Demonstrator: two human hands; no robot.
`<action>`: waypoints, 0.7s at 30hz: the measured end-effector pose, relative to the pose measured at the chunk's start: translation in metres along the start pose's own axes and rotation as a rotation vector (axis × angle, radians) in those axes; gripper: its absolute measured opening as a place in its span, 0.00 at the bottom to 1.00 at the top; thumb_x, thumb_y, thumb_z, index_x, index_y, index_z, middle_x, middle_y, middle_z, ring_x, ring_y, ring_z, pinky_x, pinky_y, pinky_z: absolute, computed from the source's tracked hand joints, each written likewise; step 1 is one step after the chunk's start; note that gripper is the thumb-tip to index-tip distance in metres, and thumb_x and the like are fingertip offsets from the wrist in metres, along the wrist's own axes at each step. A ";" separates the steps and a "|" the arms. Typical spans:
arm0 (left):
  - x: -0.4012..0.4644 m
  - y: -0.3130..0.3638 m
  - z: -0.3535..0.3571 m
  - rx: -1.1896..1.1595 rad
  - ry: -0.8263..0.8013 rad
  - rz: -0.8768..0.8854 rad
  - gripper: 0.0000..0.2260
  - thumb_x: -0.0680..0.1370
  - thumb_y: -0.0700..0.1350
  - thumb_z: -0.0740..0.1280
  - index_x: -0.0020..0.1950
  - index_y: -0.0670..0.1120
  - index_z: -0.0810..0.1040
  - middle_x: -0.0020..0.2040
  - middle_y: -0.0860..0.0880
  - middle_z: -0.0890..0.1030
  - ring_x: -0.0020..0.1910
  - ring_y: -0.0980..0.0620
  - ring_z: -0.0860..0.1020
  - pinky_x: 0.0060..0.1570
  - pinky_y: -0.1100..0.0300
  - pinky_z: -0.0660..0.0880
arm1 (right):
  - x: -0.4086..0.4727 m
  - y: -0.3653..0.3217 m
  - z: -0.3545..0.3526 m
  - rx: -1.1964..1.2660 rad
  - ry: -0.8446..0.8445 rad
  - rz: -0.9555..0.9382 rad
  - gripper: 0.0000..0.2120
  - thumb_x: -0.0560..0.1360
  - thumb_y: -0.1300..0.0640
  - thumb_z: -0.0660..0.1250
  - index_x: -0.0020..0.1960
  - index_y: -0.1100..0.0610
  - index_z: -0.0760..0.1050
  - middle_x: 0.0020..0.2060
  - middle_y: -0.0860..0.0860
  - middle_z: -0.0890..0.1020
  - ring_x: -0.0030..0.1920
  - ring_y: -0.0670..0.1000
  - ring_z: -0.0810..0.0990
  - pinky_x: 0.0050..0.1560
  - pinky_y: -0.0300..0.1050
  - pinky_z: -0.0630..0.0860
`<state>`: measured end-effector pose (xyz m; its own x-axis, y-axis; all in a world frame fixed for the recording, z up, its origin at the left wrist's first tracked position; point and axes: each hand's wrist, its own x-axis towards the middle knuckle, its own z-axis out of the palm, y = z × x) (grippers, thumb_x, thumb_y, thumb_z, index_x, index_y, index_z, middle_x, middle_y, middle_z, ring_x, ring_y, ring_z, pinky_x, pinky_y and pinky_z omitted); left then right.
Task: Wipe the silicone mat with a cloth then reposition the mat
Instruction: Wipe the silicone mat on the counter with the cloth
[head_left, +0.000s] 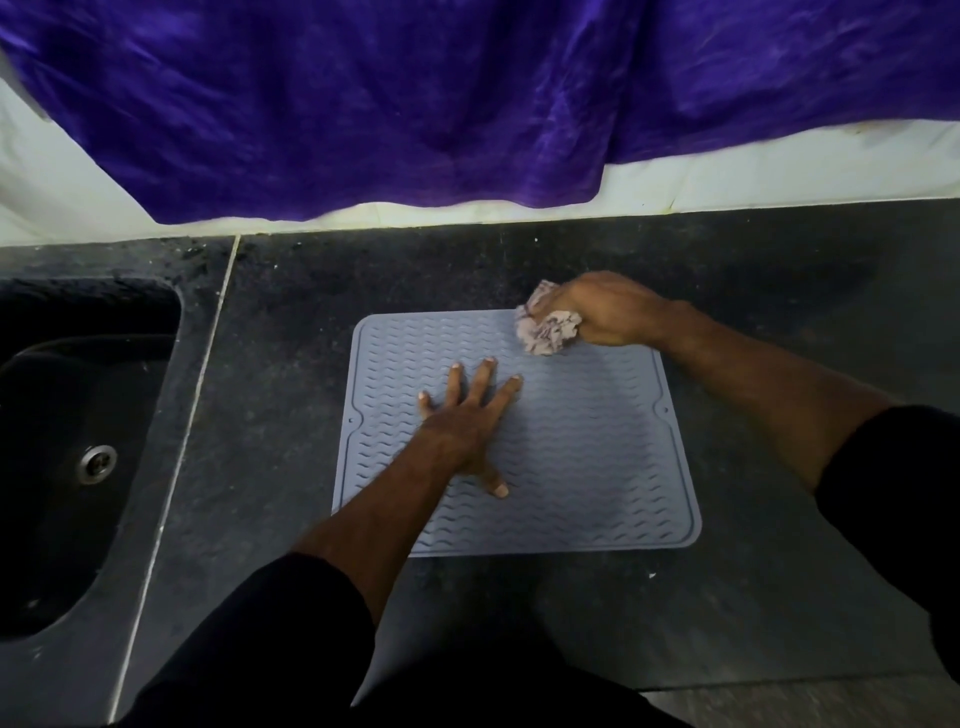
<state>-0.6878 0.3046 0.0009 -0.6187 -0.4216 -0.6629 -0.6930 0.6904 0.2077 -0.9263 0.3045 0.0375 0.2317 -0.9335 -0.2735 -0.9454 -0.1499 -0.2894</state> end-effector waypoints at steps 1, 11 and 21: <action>0.000 0.000 0.000 0.000 -0.001 -0.002 0.61 0.63 0.57 0.79 0.76 0.58 0.32 0.74 0.49 0.26 0.73 0.38 0.29 0.67 0.27 0.43 | 0.002 -0.004 0.008 -0.019 -0.039 -0.015 0.20 0.74 0.57 0.70 0.65 0.51 0.75 0.62 0.50 0.80 0.62 0.51 0.78 0.64 0.53 0.73; 0.001 -0.002 0.003 -0.020 0.012 0.006 0.61 0.63 0.56 0.79 0.76 0.58 0.32 0.74 0.49 0.27 0.73 0.39 0.29 0.67 0.27 0.42 | -0.013 0.015 -0.001 -0.050 -0.163 0.076 0.08 0.75 0.54 0.68 0.51 0.57 0.81 0.46 0.52 0.85 0.47 0.53 0.83 0.52 0.52 0.79; 0.006 -0.004 0.006 0.017 0.008 -0.002 0.62 0.61 0.59 0.79 0.76 0.57 0.32 0.74 0.48 0.26 0.72 0.38 0.29 0.66 0.25 0.42 | 0.007 -0.023 0.017 0.018 -0.127 -0.061 0.22 0.77 0.56 0.66 0.70 0.52 0.70 0.71 0.51 0.72 0.71 0.53 0.69 0.70 0.54 0.66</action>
<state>-0.6867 0.3028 -0.0084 -0.6207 -0.4277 -0.6572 -0.6876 0.6996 0.1941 -0.8994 0.3071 0.0267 0.3170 -0.8738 -0.3688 -0.9246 -0.1981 -0.3254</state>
